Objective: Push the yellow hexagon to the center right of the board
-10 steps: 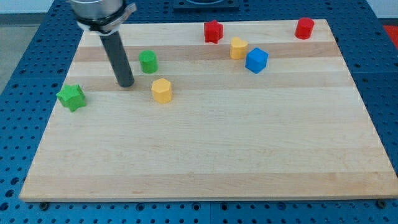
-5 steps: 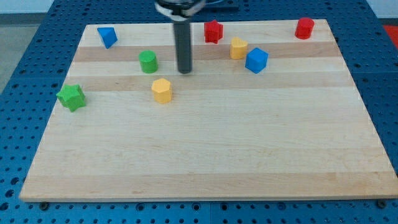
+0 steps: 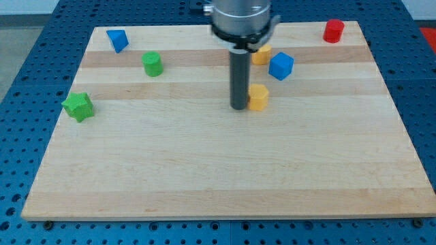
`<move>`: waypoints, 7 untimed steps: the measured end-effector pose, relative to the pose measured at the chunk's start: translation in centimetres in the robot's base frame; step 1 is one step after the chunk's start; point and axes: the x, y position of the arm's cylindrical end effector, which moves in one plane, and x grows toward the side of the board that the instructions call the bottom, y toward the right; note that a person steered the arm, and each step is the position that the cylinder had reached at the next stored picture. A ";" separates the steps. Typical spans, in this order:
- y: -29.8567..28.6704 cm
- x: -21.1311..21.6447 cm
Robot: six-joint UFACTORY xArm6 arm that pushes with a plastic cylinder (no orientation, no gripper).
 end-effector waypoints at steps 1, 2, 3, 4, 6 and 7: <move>-1.8 -1.2; -2.1 -2.9; 4.7 -2.8; 8.6 -2.7; 4.3 1.3; 9.8 2.8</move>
